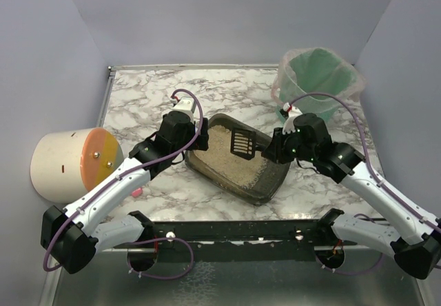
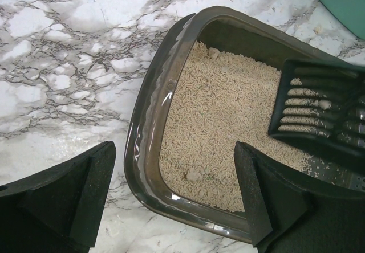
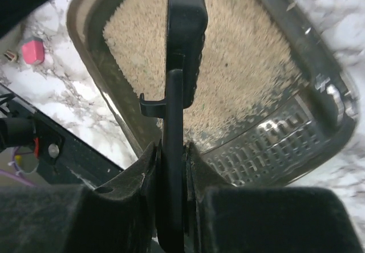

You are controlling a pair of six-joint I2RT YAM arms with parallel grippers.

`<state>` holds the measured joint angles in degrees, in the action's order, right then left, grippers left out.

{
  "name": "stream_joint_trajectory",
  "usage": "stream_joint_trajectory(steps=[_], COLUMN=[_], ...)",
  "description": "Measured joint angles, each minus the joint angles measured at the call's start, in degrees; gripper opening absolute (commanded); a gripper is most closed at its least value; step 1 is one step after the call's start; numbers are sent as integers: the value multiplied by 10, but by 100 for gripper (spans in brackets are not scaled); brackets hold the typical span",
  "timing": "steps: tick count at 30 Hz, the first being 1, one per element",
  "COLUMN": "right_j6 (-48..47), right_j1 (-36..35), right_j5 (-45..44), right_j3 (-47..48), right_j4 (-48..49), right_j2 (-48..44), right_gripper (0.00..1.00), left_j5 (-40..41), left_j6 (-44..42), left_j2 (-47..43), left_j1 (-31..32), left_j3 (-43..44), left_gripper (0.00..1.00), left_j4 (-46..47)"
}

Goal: Clean the litter box

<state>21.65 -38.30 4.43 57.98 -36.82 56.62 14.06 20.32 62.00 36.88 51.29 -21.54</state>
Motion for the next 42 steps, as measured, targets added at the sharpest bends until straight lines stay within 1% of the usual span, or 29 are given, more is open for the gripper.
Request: stream_joint_trajectory(steps=[3, 6, 10, 14, 18, 23, 30, 33, 36, 40, 42], right_j6=[62, 124, 204, 269, 313, 348, 360, 363, 360, 342, 330], right_j1=[0, 0, 0, 0, 0, 0, 1, 1, 1, 1, 1], right_j5=[14, 15, 17, 16, 16, 17, 18, 19, 21, 20, 20], right_j3=[-60, -99, -129, -136, -138, -140, -140, -140, -140, -140, -140], right_j4=[38, 83, 163, 212, 239, 272, 286, 286, 286, 274, 265], right_j2=[3, 9, 21, 65, 100, 120, 147, 153, 156, 159, 159], right_gripper=[1, 1, 1, 1, 7, 15, 19, 26, 37, 49, 53], left_j5=[0, 0, 0, 1, 4, 6, 7, 7, 8, 8, 8], left_j6=[0, 0, 0, 1, 2, 3, 2, 2, 2, 2, 2], left_j2=[0, 0, 0, -2, -10, -18, -18, -18, -18, -18, -18], left_j1=[0, 0, 0, 0, 0, 0, 0, 0, 0, 0, 0], left_j3=[0, 0, 0, -1, -3, -4, -4, -4, -4, -4, -4], left_gripper=[92, 92, 92, 92, 92, 92, 92, 92, 92, 92, 92], left_j4=[0, 0, 0, 0, -2, -4, -5, -5, -5, -5, -5])
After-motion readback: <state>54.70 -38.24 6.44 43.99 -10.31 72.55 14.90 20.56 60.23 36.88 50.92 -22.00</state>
